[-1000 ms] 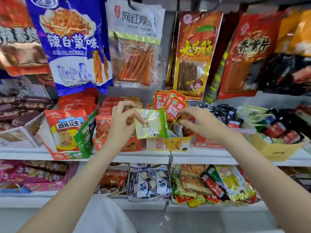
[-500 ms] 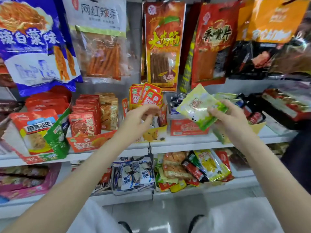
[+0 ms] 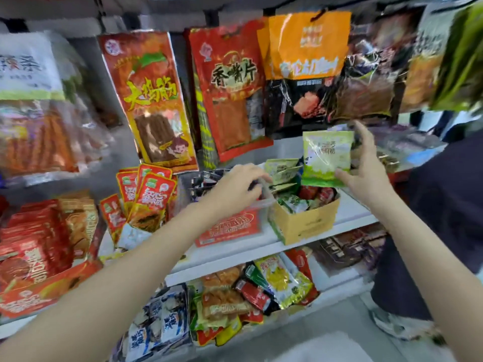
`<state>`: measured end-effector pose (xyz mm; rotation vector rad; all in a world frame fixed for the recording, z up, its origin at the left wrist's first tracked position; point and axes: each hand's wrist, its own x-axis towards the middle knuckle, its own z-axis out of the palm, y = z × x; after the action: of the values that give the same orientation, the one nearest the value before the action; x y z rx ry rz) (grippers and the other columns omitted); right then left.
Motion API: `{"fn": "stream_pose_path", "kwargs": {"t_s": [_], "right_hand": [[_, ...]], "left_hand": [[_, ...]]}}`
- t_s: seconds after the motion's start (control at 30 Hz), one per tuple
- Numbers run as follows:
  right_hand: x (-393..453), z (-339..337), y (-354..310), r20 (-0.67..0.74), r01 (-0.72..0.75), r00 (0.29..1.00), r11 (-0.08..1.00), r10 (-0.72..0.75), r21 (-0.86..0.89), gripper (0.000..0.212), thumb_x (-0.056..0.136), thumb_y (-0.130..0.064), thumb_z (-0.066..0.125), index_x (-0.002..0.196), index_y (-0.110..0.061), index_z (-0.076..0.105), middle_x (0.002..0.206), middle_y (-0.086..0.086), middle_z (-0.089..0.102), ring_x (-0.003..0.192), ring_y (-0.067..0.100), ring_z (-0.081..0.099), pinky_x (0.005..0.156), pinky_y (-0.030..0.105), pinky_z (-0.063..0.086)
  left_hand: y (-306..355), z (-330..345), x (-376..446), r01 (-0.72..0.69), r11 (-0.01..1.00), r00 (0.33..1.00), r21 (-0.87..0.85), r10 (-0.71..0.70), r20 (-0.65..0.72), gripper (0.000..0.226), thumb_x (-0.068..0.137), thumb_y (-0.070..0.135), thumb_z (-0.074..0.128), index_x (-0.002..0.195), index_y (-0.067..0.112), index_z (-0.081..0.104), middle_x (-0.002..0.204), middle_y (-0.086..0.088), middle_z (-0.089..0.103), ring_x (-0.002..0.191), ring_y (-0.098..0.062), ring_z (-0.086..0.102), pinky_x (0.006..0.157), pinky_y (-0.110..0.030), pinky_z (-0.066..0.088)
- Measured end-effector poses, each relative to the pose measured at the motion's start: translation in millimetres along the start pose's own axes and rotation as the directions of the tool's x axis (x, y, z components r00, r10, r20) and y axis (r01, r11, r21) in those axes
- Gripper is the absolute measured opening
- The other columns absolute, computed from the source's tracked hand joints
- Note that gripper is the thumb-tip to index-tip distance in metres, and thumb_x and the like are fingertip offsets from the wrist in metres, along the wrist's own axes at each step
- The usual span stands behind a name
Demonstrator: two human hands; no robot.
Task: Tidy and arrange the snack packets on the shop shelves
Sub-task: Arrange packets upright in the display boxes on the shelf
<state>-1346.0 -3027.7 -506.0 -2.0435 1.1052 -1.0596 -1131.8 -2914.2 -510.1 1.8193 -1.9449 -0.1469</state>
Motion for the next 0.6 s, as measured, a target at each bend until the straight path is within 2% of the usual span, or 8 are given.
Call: {"fn": "stream_pose_path", "kwargs": {"t_s": [0.07,0.1,0.2,0.3,0.37,0.47,0.53,0.6], "right_hand": [[6,2,7,0.111,0.090,0.991,0.986,-0.075,-0.137,0.085,0.085,0.002,0.060,0.146,-0.033,0.012,0.146,0.003,0.033,0.130,0.025,0.037,0.096,0.044,0.042],[8,4,11,0.159,0.118,0.983,0.971,-0.086,-0.207,0.081,0.085,0.002,0.060,0.145,-0.031,0.017,0.146,0.004,0.034,0.129,0.026,0.039,0.091,0.041,0.043],[18,8,22,0.173,0.089,0.984,0.952,-0.039,-0.292,0.066,0.083,-0.001,0.061,0.136,-0.023,0.029,0.118,0.007,0.055,0.090,0.023,0.058,0.064,0.029,0.037],[30,12,29,0.199,0.157,0.976,0.925,-0.091,-0.345,0.043,0.085,-0.006,0.061,0.121,-0.016,0.039,0.076,-0.009,0.048,0.059,0.006,0.041,0.050,0.026,0.029],[37,15,33,0.215,0.223,0.965,0.903,-0.151,-0.367,0.032,0.085,-0.010,0.062,0.111,-0.015,0.044,0.069,-0.007,0.046,0.057,0.004,0.038,0.052,0.028,0.033],[46,21,34,0.171,0.204,0.974,0.893,-0.146,-0.402,0.025,0.085,-0.015,0.062,0.104,-0.014,0.046,0.076,0.011,0.054,0.064,0.019,0.042,0.061,0.036,0.039],[52,27,34,0.144,0.204,0.977,0.898,-0.159,-0.390,0.026,0.083,-0.017,0.064,0.102,-0.014,0.047,0.079,0.013,0.055,0.070,0.023,0.044,0.065,0.039,0.044],[60,33,33,0.229,0.229,0.961,0.912,-0.156,-0.340,0.026,0.081,-0.019,0.067,0.095,-0.018,0.045,0.086,0.009,0.061,0.073,0.025,0.051,0.068,0.041,0.047]], "left_hand": [[4,6,27,-0.048,0.994,0.992,0.095,0.036,0.124,0.028,0.095,0.014,0.043,0.113,0.020,0.062,0.121,-0.005,0.056,0.112,-0.022,0.047,0.099,-0.032,0.033],[6,9,40,-0.073,0.986,0.980,0.149,0.043,0.197,0.028,0.095,0.015,0.042,0.115,0.021,0.062,0.121,-0.005,0.056,0.113,-0.024,0.047,0.098,-0.034,0.035],[5,20,75,-0.115,0.956,0.925,0.270,0.004,0.379,0.030,0.096,0.021,0.041,0.119,0.024,0.060,0.121,-0.003,0.059,0.116,-0.025,0.046,0.097,-0.041,0.038],[-5,34,102,-0.147,0.909,0.879,0.389,-0.061,0.473,0.030,0.095,0.024,0.042,0.116,0.031,0.062,0.129,0.000,0.052,0.118,-0.026,0.037,0.091,-0.036,0.033],[-9,40,112,-0.183,0.843,0.855,0.506,-0.117,0.505,0.031,0.094,0.028,0.042,0.120,0.031,0.060,0.134,0.000,0.043,0.121,-0.028,0.028,0.088,-0.036,0.027],[-15,40,121,-0.168,0.761,0.850,0.627,-0.211,0.483,0.039,0.094,0.035,0.041,0.131,0.026,0.050,0.139,-0.007,0.034,0.129,-0.032,0.023,0.102,-0.045,0.024],[-22,39,123,-0.114,0.782,0.844,0.613,-0.249,0.475,0.038,0.094,0.033,0.040,0.130,0.028,0.052,0.140,-0.008,0.036,0.132,-0.033,0.022,0.104,-0.047,0.022],[-28,38,121,-0.073,0.828,0.855,0.556,-0.235,0.463,0.034,0.094,0.030,0.040,0.122,0.027,0.058,0.134,-0.007,0.044,0.128,-0.031,0.026,0.101,-0.046,0.025]]}}
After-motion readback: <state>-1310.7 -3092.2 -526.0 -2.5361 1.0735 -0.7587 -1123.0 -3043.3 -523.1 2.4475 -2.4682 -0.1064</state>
